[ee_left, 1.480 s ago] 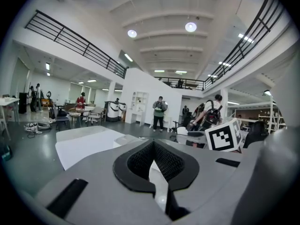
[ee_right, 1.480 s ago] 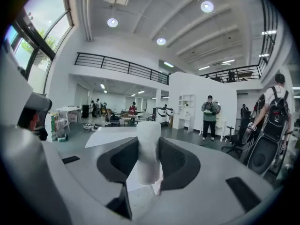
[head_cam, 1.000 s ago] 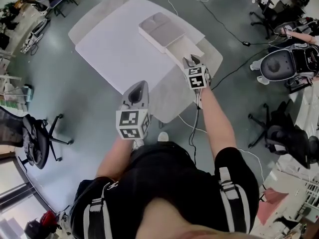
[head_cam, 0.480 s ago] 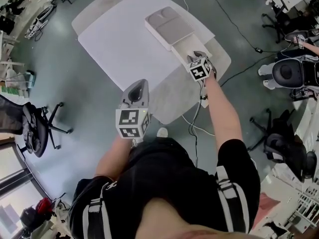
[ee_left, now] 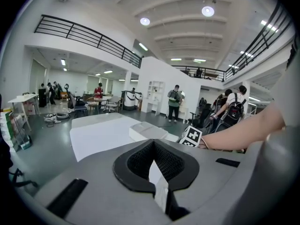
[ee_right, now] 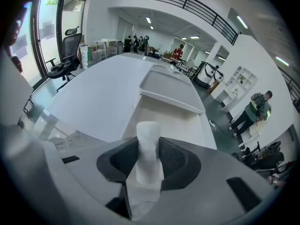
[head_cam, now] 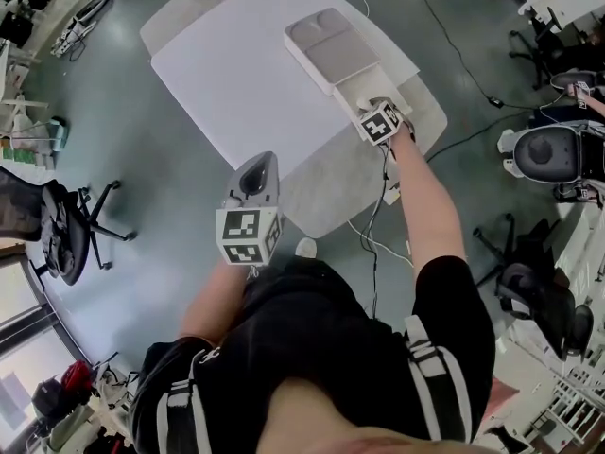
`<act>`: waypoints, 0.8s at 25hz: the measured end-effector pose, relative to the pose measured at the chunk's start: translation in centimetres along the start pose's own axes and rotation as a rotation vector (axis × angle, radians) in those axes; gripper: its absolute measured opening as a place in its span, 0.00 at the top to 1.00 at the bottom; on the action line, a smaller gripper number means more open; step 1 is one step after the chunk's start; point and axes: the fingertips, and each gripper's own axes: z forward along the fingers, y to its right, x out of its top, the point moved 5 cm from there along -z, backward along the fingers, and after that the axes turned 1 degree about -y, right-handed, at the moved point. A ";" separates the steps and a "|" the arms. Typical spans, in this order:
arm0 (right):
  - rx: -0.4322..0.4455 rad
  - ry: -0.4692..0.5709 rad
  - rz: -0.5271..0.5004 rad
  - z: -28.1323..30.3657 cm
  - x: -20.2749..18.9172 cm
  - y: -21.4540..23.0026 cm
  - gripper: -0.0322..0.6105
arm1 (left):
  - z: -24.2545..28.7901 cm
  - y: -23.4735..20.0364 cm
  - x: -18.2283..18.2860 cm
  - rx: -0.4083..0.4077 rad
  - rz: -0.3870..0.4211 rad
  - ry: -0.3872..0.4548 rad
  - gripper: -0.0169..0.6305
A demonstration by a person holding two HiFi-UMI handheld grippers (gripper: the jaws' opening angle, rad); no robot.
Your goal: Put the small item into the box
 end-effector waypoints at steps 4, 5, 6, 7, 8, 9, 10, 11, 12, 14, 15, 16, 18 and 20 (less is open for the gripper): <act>0.036 -0.060 0.040 0.8 -0.8 -0.2 0.74 | -0.1 -0.4 -0.1 0.010 -0.004 -0.004 0.96; 0.041 -0.082 0.058 1.0 -1.3 -0.3 0.73 | -0.1 -0.5 -0.2 0.011 -0.005 -0.004 0.96; 0.041 -0.081 0.066 1.0 -1.3 -0.3 0.70 | -0.1 -0.6 -0.2 0.011 -0.005 -0.005 0.96; 0.037 -0.056 0.061 0.8 -0.7 -0.3 0.68 | -0.1 -0.8 -0.2 0.011 -0.005 -0.006 0.96; 0.032 -0.030 0.054 0.7 -0.1 -0.2 0.67 | -0.1 -0.9 -0.2 0.009 -0.005 -0.008 0.96; 0.029 -0.015 0.051 0.5 0.2 -0.1 0.66 | -0.1 -1.0 -0.2 0.006 -0.004 -0.009 0.96; 0.026 -0.007 0.052 0.3 0.4 -0.1 0.65 | -0.2 -1.1 -0.1 0.003 -0.003 -0.008 0.96; 0.022 -0.003 0.057 0.1 0.5 -0.1 0.65 | -0.2 -1.1 -0.1 0.000 -0.002 -0.006 0.96; 0.016 -0.003 0.071 -0.1 0.3 0.0 0.65 | -0.2 -1.0 0.0 -0.004 -0.001 -0.004 0.96; 0.003 -0.017 0.132 -0.6 -0.5 0.2 0.65 | -0.2 -0.9 0.2 -0.013 0.002 0.003 0.96; -0.012 -0.005 0.159 -1.1 -0.6 0.5 0.65 | -0.2 -0.8 0.4 -0.017 0.003 0.007 0.96; -0.034 0.032 0.174 -1.9 -0.1 0.7 0.67 | -0.2 -0.7 0.6 -0.022 0.004 0.011 0.96; -0.086 0.134 0.203 -4.1 1.5 1.2 0.77 | -0.4 -0.7 0.9 -0.032 0.005 0.021 0.96; -0.132 0.219 0.257 -6.3 2.2 1.1 0.87 | -0.7 -0.7 1.2 -0.042 0.007 0.031 0.96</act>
